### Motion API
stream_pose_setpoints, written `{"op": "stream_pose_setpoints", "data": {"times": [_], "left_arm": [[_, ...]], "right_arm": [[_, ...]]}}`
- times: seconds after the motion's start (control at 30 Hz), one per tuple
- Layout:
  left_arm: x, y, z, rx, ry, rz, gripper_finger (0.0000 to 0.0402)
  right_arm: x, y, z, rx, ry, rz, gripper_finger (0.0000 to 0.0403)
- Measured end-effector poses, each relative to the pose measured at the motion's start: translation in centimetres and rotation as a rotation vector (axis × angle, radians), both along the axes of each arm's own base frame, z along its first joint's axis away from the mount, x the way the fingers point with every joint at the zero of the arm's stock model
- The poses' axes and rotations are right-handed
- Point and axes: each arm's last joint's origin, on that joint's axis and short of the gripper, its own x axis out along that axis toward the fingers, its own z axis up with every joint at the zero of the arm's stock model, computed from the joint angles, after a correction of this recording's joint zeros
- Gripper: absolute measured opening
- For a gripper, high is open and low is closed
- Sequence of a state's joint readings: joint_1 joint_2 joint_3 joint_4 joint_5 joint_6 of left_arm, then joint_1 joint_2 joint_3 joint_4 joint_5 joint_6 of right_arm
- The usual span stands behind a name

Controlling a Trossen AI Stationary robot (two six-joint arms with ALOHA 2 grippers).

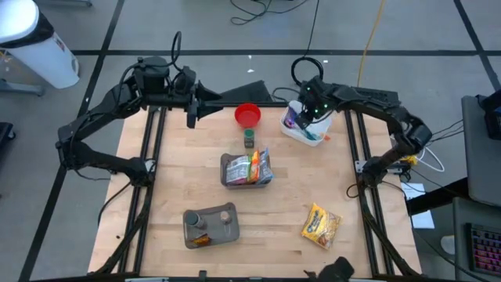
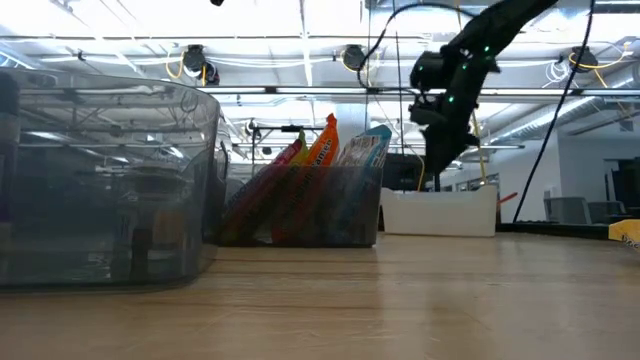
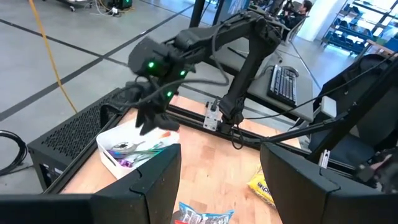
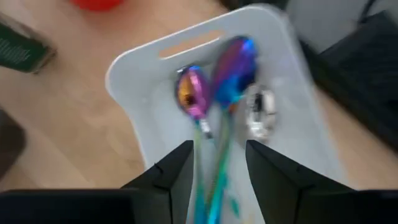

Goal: Pick & Place Food Item
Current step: Adjust the white bin

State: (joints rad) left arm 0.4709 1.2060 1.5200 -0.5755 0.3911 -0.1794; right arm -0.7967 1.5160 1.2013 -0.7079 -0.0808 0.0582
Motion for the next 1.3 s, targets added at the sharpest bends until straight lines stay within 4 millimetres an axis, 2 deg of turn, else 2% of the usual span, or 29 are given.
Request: {"op": "stream_pose_setpoints", "data": {"times": [0.2, 0.4, 0.47, 0.63, 0.83, 1.3], "left_arm": [[0.0, 0.0, 0.0, 0.011, 0.001, -0.002, 0.023], [0.3, 0.1, -0.2, 0.018, 0.008, -0.005, 0.023], [0.4, 0.2, -0.3, 0.014, 0.017, -0.004, 0.023], [0.7, 0.3, -0.5, 0.008, 0.023, -0.008, 0.023], [1.2, 0.5, -0.9, 0.0, 0.04, -0.008, 0.023], [1.2, 0.7, -0.9, 0.031, 0.045, 0.02, 0.023]], "right_arm": [[-2.1, 1.5, 1.9, -0.019, 0.074, 0.0, 0.0116], [-3.1, 2.5, 2.0, 0.02, 0.164, -0.016, 0.0021], [-3.3, 2.5, 1.9, 0.006, 0.212, -0.032, 0.0007], [-3.6, 2.6, 1.0, 0.057, 0.318, -0.032, 0.0025], [-3.7, 2.7, 0.5, 0.105, 0.366, -0.024, 0.0003], [-4.5, 3.5, 0.4, 0.193, 0.44, -0.046, 0.0009]]}}
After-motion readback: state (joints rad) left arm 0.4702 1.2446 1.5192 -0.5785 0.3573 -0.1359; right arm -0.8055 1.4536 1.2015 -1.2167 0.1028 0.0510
